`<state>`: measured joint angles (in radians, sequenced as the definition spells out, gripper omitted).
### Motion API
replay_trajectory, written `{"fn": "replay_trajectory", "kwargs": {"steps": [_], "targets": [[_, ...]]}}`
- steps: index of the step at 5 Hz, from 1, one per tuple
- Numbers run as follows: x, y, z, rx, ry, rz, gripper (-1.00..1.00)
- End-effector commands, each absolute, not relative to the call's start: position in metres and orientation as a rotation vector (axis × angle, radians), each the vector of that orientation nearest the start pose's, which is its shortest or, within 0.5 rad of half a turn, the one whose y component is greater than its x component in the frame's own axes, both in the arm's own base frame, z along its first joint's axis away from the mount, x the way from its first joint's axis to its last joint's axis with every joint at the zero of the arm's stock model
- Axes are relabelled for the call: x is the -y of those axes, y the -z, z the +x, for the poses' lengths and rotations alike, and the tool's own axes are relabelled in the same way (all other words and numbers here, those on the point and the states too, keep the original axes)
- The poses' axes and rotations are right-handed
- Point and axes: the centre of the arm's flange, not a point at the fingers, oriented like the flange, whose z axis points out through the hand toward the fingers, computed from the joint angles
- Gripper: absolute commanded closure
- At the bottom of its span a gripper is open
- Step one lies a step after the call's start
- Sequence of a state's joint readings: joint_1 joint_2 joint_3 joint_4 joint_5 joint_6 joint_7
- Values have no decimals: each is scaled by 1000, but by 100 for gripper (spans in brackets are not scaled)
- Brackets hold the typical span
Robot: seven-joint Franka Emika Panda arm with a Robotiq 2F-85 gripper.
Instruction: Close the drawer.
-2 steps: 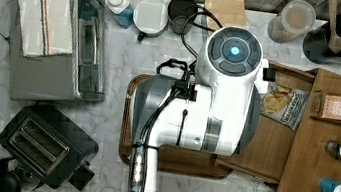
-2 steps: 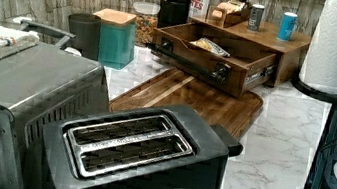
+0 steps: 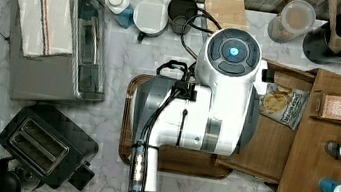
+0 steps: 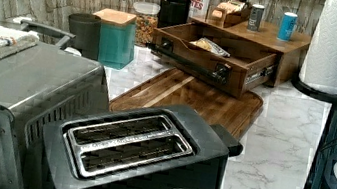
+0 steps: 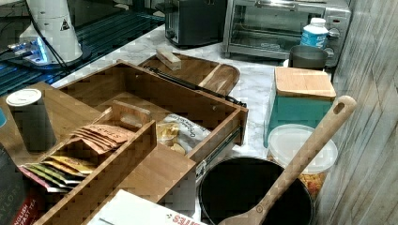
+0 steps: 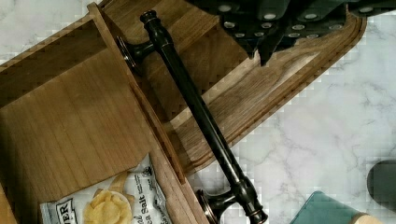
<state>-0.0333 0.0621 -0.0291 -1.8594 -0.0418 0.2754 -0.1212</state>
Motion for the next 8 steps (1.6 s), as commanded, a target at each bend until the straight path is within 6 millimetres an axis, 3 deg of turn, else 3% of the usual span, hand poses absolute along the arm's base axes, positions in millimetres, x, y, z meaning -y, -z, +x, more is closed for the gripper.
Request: {"fn": "replay_trajectory", "kwargs": {"steps": [1,3,4,5,7,8], "targets": [[23,-447,584,-697,-32,-3078,100],[-7,-400,611,-326,-30,-3212,100],[-27,-366,624,-144,-64,-3378,100],[-29,-340,623,-175,-11,-3389,100],[-21,-321,613,-163,73,-3372,100],[-3,-304,613,-183,76,-3361,100]]}}
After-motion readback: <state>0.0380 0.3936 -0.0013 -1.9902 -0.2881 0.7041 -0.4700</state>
